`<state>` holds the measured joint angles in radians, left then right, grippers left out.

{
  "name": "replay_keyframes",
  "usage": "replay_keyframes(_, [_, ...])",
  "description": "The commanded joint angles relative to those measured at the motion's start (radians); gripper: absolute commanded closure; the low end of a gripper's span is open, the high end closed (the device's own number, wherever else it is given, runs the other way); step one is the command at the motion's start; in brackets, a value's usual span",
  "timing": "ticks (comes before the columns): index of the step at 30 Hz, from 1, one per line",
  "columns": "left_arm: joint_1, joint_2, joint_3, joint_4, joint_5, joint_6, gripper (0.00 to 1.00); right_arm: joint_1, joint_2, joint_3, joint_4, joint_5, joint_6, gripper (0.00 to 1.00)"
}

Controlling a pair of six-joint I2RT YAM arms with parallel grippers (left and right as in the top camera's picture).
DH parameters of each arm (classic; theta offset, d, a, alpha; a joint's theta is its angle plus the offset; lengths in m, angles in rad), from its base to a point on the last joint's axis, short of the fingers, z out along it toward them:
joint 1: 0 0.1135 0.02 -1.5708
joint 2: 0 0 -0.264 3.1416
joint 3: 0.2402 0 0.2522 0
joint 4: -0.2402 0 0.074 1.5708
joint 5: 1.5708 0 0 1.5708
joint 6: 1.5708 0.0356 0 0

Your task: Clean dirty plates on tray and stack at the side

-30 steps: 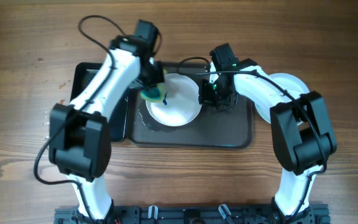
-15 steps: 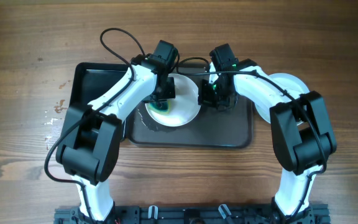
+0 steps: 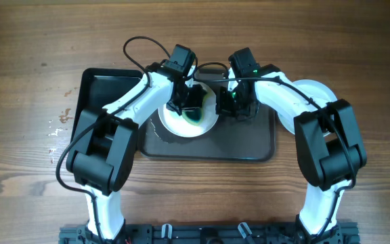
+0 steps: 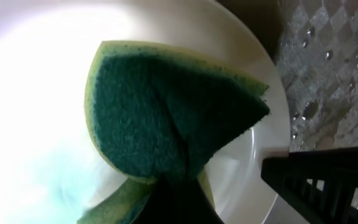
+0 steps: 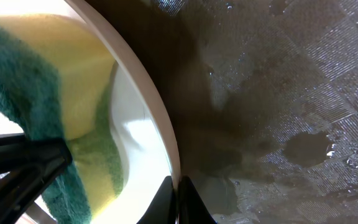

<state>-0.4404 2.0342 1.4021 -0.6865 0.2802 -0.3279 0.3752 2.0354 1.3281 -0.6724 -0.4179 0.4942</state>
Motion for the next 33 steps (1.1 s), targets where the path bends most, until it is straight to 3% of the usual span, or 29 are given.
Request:
replay_keyframes(1, [0.022,0.021,-0.009,-0.001,-0.247,-0.085,0.96,0.003,0.003,-0.024,-0.002,0.006,0.002,0.96])
replay_keyframes(4, [0.069,0.021,-0.009,-0.060,-0.521,-0.186,0.96,0.003,0.003,-0.024,-0.002,0.006,0.002,0.96])
replay_keyframes(7, [0.096,0.021,-0.009,-0.115,-0.565,-0.208,0.96,0.003,0.003,-0.024,-0.001,0.006,0.003,0.96])
replay_keyframes(9, [0.087,0.021,-0.009,-0.157,-0.451,-0.130,0.96,0.003,0.003,-0.024,-0.001,0.006,0.002,0.96])
replay_keyframes(12, [0.059,0.021,-0.009,-0.209,-0.097,0.095,0.96,0.003,0.003,-0.024,0.000,0.006,0.003,0.96])
replay_keyframes(15, [0.045,0.021,-0.009,-0.207,0.230,0.199,0.96,0.003,0.003,-0.024,0.001,0.006,0.003,0.96])
replay_keyframes(19, [0.044,0.021,-0.009,-0.163,0.313,0.186,0.96,0.003,0.003,-0.024,0.000,0.005,0.003,0.96])
replay_keyframes(25, [0.068,0.021,-0.009,-0.012,0.030,0.027,0.96,0.003,0.003,-0.024,0.000,0.005,0.003,0.96])
replay_keyframes(30, [0.072,0.021,-0.009,0.007,-0.558,-0.167,0.96,0.003,0.003,-0.024,0.000,0.006,0.003,0.95])
replay_keyframes(33, [0.071,0.021,-0.009,-0.048,-0.589,-0.182,0.96,0.003,0.003,-0.024,0.000,0.006,0.003,0.96])
